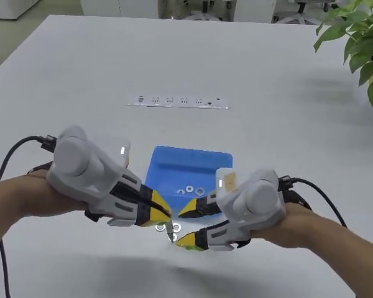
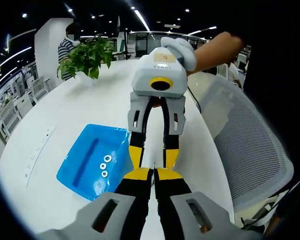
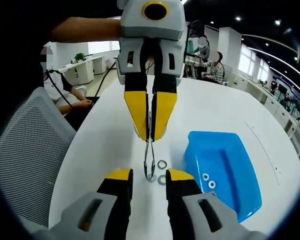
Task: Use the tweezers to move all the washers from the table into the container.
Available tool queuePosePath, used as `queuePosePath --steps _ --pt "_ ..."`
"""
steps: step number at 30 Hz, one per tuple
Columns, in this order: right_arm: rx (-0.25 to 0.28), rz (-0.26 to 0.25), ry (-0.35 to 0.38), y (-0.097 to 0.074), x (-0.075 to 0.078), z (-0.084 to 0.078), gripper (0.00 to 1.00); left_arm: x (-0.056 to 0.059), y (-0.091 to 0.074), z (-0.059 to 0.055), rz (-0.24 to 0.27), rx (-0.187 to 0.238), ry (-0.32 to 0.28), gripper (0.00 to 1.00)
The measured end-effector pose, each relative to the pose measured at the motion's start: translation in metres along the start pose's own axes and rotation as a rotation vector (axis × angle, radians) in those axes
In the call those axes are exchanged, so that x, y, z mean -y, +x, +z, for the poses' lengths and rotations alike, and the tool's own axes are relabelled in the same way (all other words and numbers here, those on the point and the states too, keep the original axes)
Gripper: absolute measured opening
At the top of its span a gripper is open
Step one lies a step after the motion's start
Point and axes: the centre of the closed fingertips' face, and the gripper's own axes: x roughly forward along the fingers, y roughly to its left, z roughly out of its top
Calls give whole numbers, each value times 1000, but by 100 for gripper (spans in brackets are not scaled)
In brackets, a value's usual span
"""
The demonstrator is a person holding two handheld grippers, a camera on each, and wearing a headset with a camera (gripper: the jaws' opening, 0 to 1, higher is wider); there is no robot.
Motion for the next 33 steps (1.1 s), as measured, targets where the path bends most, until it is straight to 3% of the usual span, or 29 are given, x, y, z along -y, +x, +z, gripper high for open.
queuePosePath --steps 18,33 --pt "-75 30 -31 16 0 -6 12 -2 4 5 6 2 -2 6" --pt "-67 10 -40 17 0 -6 8 -3 4 0 5 2 -15 7"
